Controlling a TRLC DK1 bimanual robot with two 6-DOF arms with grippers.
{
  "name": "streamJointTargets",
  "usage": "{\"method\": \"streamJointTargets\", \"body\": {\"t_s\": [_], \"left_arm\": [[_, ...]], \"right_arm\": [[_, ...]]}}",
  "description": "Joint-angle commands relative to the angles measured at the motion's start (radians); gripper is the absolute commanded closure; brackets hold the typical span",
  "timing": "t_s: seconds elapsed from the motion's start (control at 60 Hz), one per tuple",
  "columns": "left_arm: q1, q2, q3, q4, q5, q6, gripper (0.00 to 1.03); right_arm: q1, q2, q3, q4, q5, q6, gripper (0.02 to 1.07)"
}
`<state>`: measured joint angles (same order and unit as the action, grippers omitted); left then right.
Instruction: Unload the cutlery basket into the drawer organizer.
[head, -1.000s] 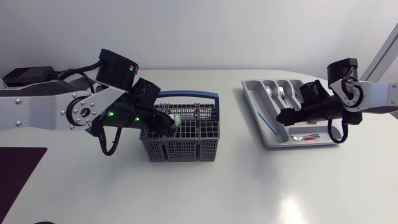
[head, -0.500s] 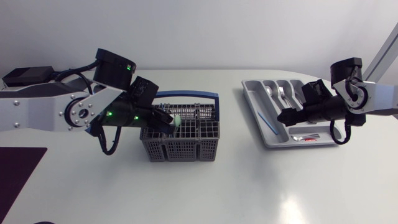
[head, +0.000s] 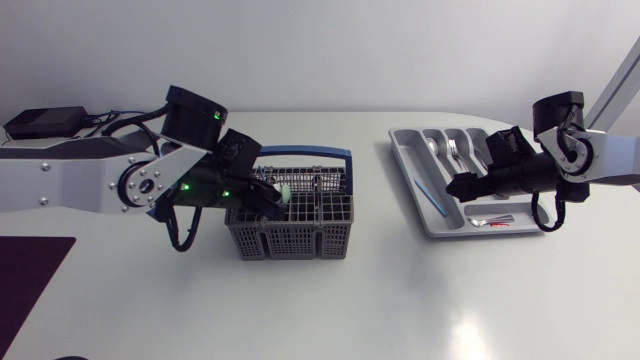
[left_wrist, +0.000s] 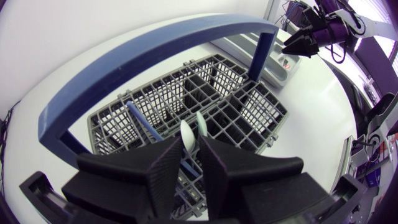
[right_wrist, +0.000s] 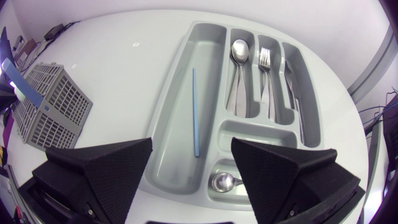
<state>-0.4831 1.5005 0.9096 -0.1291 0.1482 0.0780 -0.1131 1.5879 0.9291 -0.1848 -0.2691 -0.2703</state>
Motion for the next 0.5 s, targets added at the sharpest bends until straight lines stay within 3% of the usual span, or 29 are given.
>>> {"method": "streamJointTargets", "body": {"t_s": [0.0, 0.483], "left_arm": [[-0.006, 0.033, 0.000, 0.014, 0.002, -0.023, 0.80], [-0.008, 0.032, -0.005, 0.023, 0.017, -0.018, 0.87]], "right_arm": [[0.006, -0.014, -0.032, 0.005, -0.009, -0.010, 0.15], [0.004, -0.019, -0.050, 0.019, -0.009, -0.012, 0.15]]}}
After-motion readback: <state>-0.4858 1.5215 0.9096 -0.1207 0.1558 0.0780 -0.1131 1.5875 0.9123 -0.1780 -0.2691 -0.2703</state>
